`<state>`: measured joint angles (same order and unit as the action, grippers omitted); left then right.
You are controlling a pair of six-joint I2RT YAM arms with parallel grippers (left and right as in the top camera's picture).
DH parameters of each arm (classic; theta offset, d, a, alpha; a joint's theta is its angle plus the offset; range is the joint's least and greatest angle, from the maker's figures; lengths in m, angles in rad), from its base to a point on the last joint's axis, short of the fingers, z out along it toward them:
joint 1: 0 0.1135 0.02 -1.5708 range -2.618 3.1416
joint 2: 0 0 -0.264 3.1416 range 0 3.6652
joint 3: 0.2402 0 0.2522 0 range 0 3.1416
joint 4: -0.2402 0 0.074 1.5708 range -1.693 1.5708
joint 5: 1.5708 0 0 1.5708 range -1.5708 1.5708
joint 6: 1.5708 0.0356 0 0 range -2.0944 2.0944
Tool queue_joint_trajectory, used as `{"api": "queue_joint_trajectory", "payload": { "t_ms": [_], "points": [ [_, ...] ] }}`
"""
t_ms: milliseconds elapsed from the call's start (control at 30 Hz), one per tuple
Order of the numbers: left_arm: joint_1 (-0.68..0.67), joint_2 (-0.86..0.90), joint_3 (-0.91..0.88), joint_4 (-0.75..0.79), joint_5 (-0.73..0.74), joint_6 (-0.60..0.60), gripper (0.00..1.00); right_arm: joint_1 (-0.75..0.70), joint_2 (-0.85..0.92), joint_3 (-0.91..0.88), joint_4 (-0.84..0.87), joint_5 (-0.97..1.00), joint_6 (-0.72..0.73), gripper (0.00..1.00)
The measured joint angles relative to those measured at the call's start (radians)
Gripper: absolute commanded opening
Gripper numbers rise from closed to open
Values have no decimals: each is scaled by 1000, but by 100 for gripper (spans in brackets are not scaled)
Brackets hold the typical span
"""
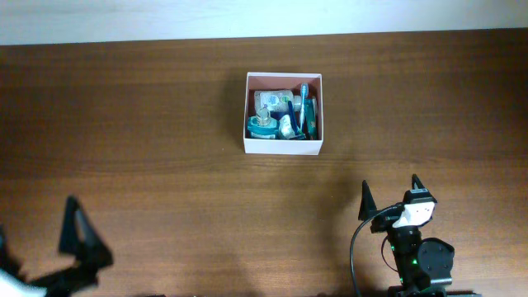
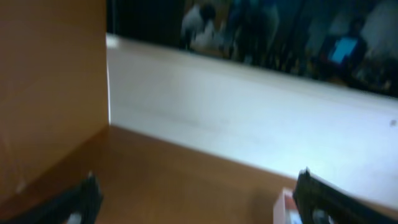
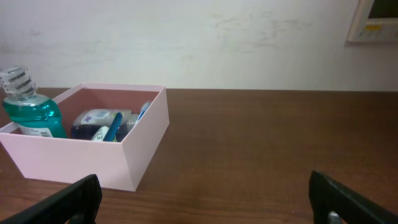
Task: Pack container
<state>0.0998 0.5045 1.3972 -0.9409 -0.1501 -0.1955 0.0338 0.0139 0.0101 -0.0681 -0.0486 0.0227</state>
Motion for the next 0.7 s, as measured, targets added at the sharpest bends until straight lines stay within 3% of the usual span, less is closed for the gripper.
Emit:
{"api": "queue_joint_trajectory", "payload": {
  "t_ms": [233,400,700],
  "points": [
    [0,-172,-592,489,0,-1,99,0,0,0,0,0,0,99],
    [0,-267,-881,744,5,0,99,0,0,0,-1,0,-1,98],
    [0,-471,-1211,951,70,0,99,0,0,0,0,0,0,98]
  ]
}}
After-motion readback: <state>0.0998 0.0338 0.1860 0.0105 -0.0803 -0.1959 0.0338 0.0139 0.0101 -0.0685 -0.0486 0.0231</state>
